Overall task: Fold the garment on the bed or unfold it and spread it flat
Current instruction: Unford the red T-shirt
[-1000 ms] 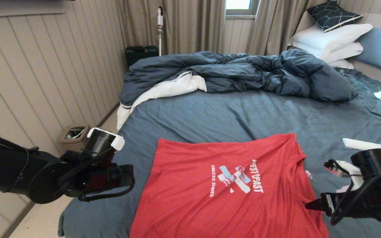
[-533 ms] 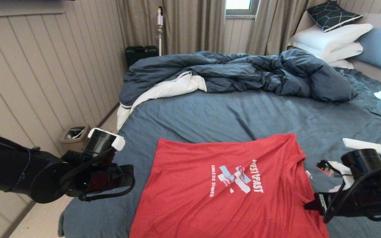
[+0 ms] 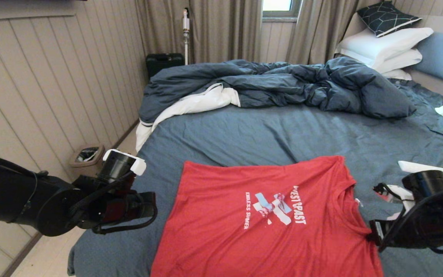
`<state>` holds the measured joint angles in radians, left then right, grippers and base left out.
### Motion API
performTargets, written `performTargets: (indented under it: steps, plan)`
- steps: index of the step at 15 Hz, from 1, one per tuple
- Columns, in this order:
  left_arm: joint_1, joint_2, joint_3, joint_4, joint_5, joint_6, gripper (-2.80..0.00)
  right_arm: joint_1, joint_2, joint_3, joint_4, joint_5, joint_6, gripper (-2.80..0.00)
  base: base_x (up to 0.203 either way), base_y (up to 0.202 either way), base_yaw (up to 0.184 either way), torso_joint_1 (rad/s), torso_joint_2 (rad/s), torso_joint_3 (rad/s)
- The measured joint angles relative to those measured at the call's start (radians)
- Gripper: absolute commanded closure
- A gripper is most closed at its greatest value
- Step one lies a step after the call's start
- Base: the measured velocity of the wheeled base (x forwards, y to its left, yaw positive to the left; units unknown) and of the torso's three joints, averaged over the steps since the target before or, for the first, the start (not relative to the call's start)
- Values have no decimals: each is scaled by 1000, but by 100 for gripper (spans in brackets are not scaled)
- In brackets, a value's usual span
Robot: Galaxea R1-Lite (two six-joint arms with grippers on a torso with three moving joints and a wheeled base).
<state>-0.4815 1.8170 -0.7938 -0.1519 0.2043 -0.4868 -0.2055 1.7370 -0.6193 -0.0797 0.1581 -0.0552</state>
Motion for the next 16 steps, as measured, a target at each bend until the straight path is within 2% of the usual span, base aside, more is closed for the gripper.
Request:
performTargets:
  steps: [4, 9, 11, 16]
  plan:
    - [0, 1, 0, 0, 0, 0, 0, -85, -32, -84, 39, -15, -64, 0, 0, 0, 0, 0, 0, 0]
    - [0, 2, 1, 0, 0, 0, 0, -109, -2, -237, 151, -64, -97, 0, 0, 0, 0, 0, 0, 0]
    - [0, 2, 1, 0, 0, 1, 0, -122, 23, -256, 158, -93, -130, 0, 0, 0, 0, 0, 0, 0]
    - [0, 1, 1, 0, 0, 0, 0, -136, 64, -254, 157, -110, -146, 0, 0, 0, 0, 0, 0, 0]
